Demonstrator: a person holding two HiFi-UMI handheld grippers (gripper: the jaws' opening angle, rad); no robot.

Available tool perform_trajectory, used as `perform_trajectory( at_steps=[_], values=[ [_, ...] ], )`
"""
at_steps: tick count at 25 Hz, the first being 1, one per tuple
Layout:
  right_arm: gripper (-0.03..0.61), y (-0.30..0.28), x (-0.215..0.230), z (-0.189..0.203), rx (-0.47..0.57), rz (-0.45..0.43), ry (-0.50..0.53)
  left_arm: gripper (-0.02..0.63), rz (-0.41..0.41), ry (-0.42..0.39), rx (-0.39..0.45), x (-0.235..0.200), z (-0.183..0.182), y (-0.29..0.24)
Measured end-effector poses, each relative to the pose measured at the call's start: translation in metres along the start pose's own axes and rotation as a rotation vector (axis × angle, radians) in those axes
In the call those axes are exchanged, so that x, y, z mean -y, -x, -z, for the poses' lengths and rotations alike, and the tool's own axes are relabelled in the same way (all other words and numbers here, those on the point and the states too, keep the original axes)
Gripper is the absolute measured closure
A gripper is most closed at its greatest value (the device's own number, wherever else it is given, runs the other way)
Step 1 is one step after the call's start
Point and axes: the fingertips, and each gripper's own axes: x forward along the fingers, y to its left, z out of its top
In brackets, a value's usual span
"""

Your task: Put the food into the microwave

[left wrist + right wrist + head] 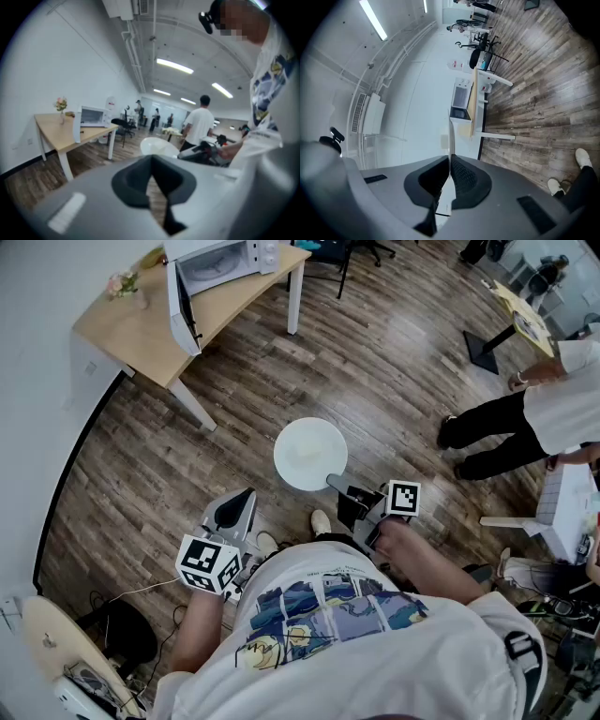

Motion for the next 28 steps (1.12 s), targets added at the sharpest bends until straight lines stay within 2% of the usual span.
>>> perform_trajectory(
  at_steps=[5,11,16,22,28],
  values=[
    [0.565,0.002,0.005,-0.008,-0.037,0.015,0.0,0.604,-0.005,0.001,0.038,0.009,-0.014,-0.015],
    [0.565,0.019,0.027,-0.081,-0.112,0.034,0.027,0.606,-0.075,0.01,0.028,0.027,-0.039,-0.084],
    [0.565,-0.003,0.042,-0.109,-0.141,0.035,0.008,0.605,-0.118,0.047,0.033,0.017,-0.042,-0.099],
    [0.565,-0.061,0.047,-0.14,-0.127,0.027,-0.022,0.604,-0.116,0.055,0.047,-0.038,-0.057,-0.107],
    [0.565,-0.138,0.039,-0.167,-0.067,0.036,-0.033,0.605,-0.062,0.007,0.063,-0.126,-0.091,-0.114]
  ],
)
